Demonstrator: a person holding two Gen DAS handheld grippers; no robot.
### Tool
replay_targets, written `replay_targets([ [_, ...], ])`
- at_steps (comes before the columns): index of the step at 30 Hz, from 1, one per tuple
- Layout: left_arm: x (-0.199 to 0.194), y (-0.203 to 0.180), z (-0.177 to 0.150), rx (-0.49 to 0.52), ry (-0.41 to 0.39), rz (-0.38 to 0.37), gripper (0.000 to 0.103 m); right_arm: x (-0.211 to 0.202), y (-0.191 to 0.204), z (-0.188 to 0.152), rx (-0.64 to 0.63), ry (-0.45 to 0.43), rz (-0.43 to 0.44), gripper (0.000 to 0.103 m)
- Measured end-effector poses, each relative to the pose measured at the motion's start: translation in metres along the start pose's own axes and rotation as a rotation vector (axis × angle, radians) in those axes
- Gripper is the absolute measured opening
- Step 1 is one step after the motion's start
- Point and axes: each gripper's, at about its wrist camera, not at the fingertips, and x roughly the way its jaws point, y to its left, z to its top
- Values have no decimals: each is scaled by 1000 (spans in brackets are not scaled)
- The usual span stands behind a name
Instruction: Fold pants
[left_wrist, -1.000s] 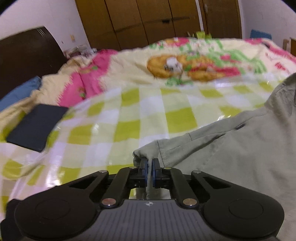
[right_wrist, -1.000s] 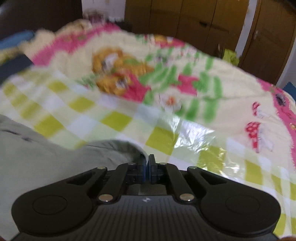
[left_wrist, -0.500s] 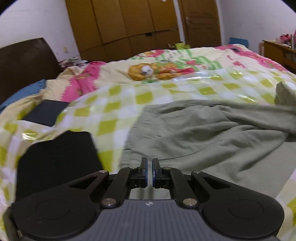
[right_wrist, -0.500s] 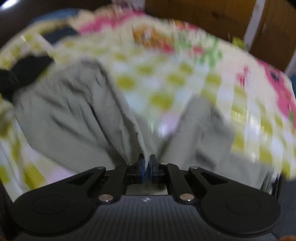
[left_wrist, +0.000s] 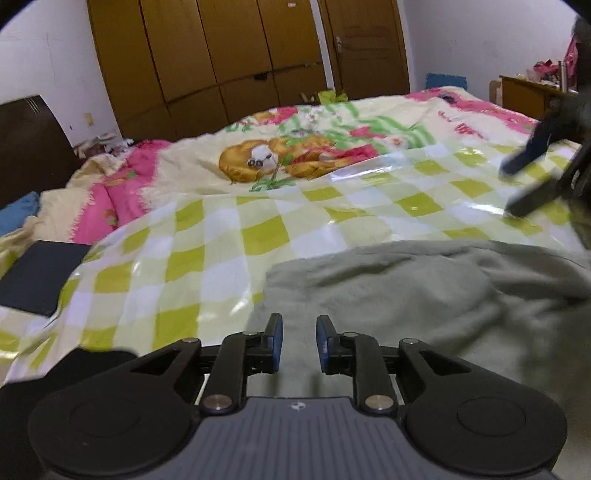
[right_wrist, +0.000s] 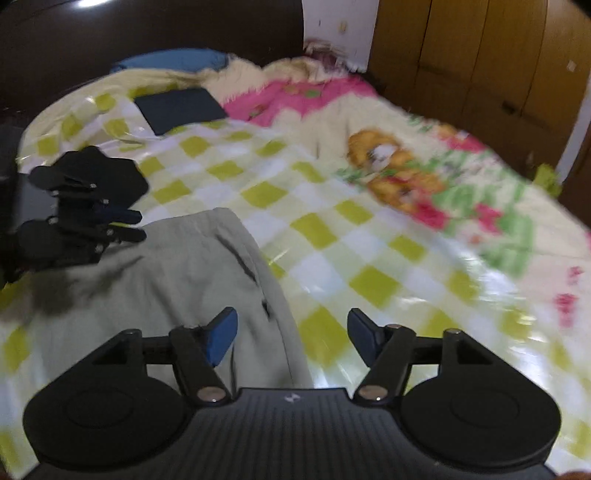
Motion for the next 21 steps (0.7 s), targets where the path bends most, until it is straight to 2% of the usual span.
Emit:
replay_targets([
  [2,23,18,10,-47,11,-27,40,33,-11,-2,78,36,66,65],
  [3,33,26,14,-73,20,-40,46,45,-13,-5,96,50,92,65],
  [4,45,33,17,-91,34,-52,48,56,-16,-5,103,61,107,65],
  [7,73,38,25,-107,82,-110,51,68,-21,-11,125,65,112,65],
  [9,87,33,26,-96,124,-153,58,74,-24,-13,165,80,128,64],
  [10,94,28,26,-84,150,-154,59,76,-24,-13,176,85,135,61],
  [11,98,23,25,-68,161,-140,61,77,-20,-12,165,92,142,44],
  [12,102,21,24,-62,172,-124,61,75,-16,-12,157,104,144,19],
  [13,104,20,26,-74,180,-118,59,73,-12,-10,166,121,150,6],
  [14,102,20,29,-88,177,-111,49,69,-10,-9,167,127,151,6],
  [15,96,20,32,-92,166,-88,32,63,-5,-7,148,119,135,4],
  [18,67,21,40,-79,108,-36,25,30,7,6,116,48,110,3],
  [21,18,35,41,-109,20,-18,25,-17,26,19,79,-45,124,3],
])
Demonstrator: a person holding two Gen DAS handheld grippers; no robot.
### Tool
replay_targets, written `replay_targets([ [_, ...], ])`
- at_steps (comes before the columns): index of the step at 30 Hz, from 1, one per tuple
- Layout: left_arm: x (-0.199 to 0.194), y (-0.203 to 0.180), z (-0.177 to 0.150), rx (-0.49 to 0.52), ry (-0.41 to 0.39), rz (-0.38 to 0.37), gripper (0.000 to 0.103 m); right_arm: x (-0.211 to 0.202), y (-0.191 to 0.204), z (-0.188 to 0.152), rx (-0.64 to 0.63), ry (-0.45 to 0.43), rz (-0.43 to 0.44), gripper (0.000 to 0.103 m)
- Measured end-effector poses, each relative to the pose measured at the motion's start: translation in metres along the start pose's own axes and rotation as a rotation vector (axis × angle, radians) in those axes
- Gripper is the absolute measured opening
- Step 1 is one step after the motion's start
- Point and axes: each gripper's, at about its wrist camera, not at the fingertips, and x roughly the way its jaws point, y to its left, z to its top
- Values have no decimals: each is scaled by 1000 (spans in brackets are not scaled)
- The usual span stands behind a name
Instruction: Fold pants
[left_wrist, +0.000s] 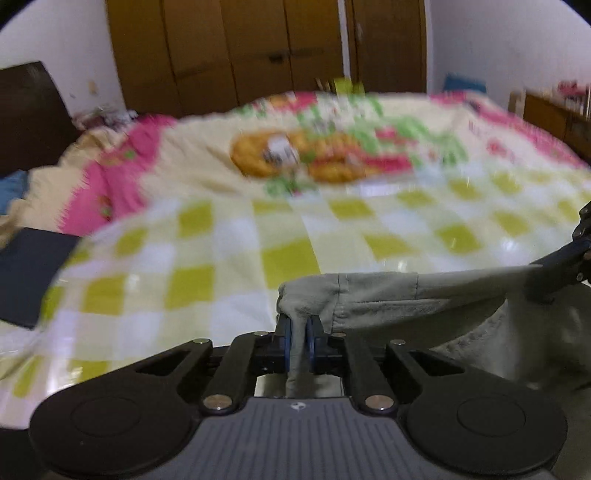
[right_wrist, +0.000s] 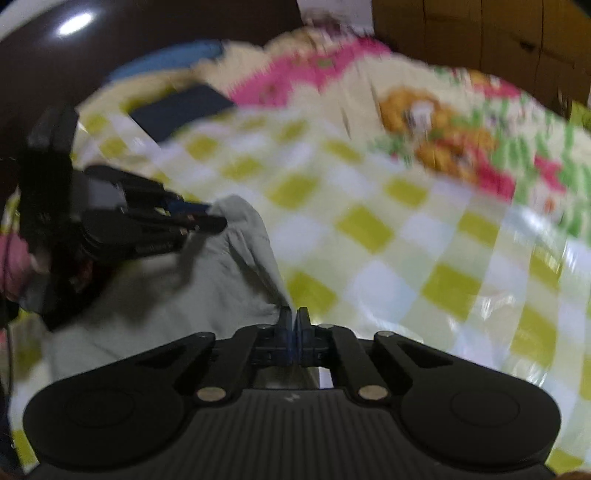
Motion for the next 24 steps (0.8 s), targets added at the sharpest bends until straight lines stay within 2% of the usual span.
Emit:
replay_targets([
  [3,-63,19,-20,-74,-98,5,25,-41,47,-6,-125,-68,11,3],
  [6,-118,33,-59,-144,-130,29,25,-62,95,-35,-242,-56,52,3],
  [9,-152,40,-110,-210,-87,43,25,-59,135,-82,-281,26,145,3],
  [12,-165,37,-156,-242,3,58,25,-36,158,-126,-273,146,206,3],
  [14,-167,31,-177,-241,47,74,25,-22,167,-145,-270,188,190,3],
  [15,-167,29,-182,-241,55,76,25,-19,171,-149,-291,190,159,3],
  [18,-165,23,-175,-212,21,71,25,-19,174,-133,-323,103,57,6],
  [20,-161,21,-160,-177,-16,58,29,-13,173,-117,-382,41,-12,18],
  [21,-157,18,-151,-151,-37,57,34,-8,173,-113,-418,28,-52,30],
  [24,-135,6,-128,-4,-60,73,44,5,163,-107,-473,59,-94,33],
])
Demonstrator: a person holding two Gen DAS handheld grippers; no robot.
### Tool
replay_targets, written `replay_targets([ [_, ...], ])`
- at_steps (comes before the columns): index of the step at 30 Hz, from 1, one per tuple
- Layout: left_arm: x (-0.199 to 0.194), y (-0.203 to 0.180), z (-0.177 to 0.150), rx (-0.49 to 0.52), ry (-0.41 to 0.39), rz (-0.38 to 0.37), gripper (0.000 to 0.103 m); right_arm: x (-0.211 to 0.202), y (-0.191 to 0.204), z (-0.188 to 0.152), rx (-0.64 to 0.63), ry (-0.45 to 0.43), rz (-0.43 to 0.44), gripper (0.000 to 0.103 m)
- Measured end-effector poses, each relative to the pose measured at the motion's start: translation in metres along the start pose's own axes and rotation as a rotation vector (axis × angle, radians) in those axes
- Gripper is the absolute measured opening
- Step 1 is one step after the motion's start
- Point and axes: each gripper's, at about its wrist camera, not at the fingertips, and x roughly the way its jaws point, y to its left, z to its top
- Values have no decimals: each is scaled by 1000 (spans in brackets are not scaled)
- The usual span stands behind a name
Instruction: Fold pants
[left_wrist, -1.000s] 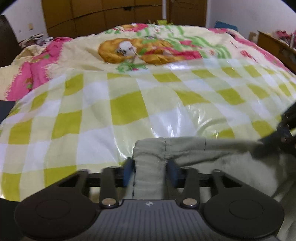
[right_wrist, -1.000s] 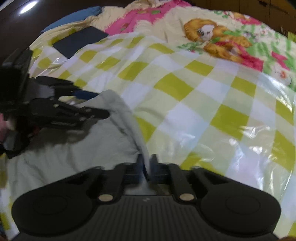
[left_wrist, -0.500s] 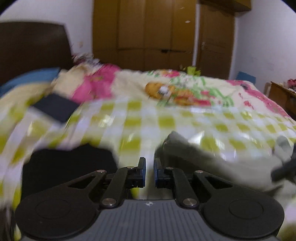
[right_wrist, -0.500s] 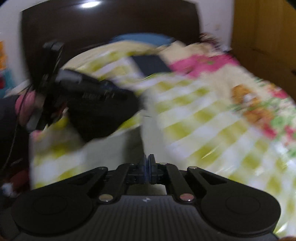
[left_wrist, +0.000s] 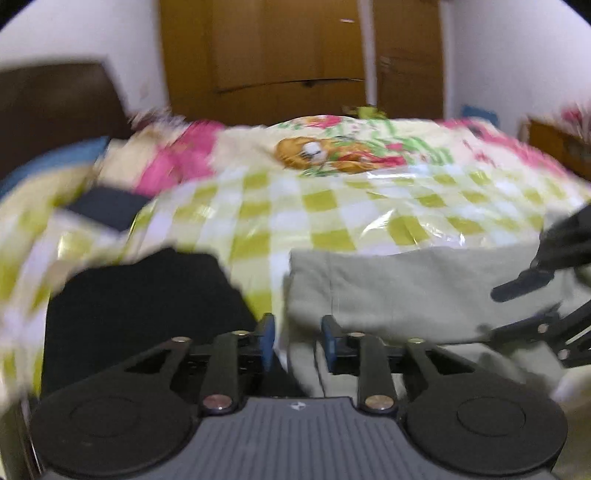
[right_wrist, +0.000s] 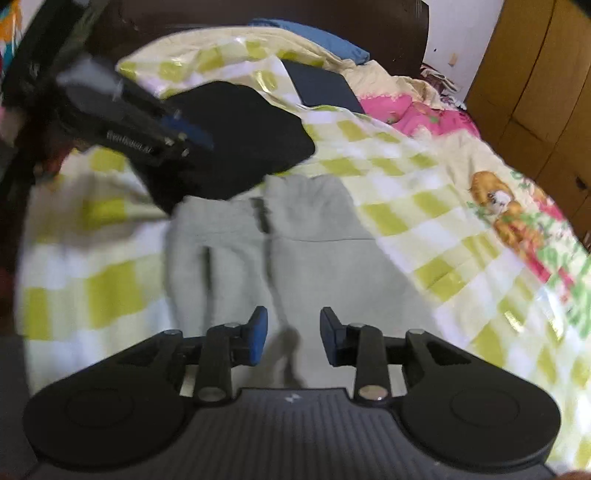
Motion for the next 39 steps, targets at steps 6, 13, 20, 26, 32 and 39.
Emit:
replay_targets([
  [6,46,-27,5,343,80,-5,52,26,5,-15,-108,75,-6,40],
  [13,47,-42,-5,596,137,-41,54,25,-46,-11,199,69,62,9],
  [20,79,-61,0,683,87,121,34,-4,-63,-3,331,22,132,9],
  [26,47,-44,14,557,64,156,27,-24,-57,-3,332,1,167,7],
  [32,-8,-47,-12,538,90,139,27,-40,-26,-12,265,10,216,7],
  [39,5,-59,-55,567,181,160,28,-9,19,-35,260,89,256,8],
])
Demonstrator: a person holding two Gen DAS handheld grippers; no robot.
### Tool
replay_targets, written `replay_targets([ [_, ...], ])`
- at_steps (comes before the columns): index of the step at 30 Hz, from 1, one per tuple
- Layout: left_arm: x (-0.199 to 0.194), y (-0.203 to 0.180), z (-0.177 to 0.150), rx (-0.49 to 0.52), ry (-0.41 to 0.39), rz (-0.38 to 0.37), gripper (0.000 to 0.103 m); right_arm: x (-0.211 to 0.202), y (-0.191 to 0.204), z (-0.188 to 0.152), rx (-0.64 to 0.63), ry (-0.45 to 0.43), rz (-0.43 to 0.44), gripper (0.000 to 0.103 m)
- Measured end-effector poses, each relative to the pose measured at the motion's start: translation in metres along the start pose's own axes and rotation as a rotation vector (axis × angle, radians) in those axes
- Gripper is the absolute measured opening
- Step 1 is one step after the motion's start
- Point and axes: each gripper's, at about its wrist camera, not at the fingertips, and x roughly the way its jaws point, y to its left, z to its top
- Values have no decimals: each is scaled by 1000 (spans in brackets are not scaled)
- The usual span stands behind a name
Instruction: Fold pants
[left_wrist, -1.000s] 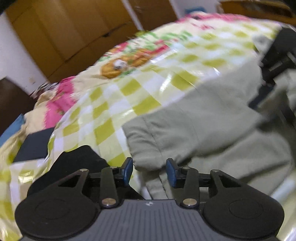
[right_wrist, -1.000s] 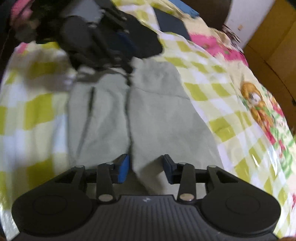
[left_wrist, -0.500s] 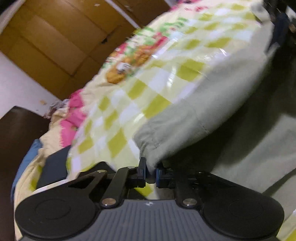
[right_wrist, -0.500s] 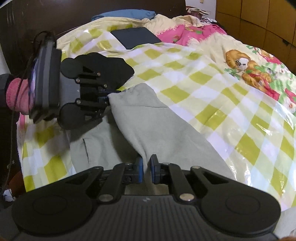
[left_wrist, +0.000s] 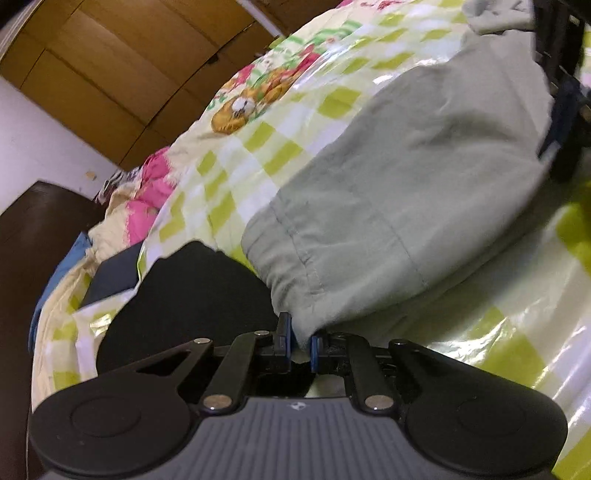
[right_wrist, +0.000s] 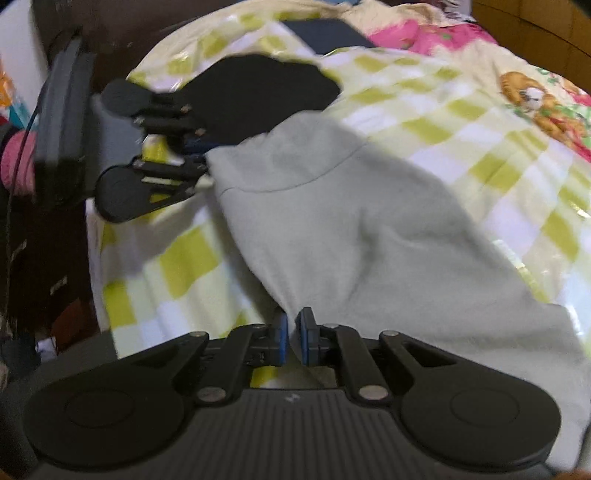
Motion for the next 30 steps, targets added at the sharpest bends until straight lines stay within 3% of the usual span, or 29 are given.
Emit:
replay_targets([
  [2,10,0,0,-3,43,-18,30,11,-1,-3,20,13,-17,13],
  [5,11,-12,-7,71,76,3,30,6,-1,-2,32,2,-29,15],
  [9,-9,-9,-14,14,94,-1,30,-19,-4,-14,76,-56,-28,30],
  [13,-37,-6,-2,-28,68,18,30,-51,-22,-38,202,-114,-79,31],
  [17,-54,-14,34,-83,-6,-41,32,-96,-57,-73,382,-188,-193,33],
  [22,-51,-67,100,-73,-125,-175,32,-162,-127,-127,653,-312,-429,41],
  [26,-36,-122,149,-21,-175,-273,32,-185,-190,-165,864,-421,-453,41],
  [30,-25,-155,181,29,-168,-336,32,-178,-242,-184,996,-478,-447,43],
])
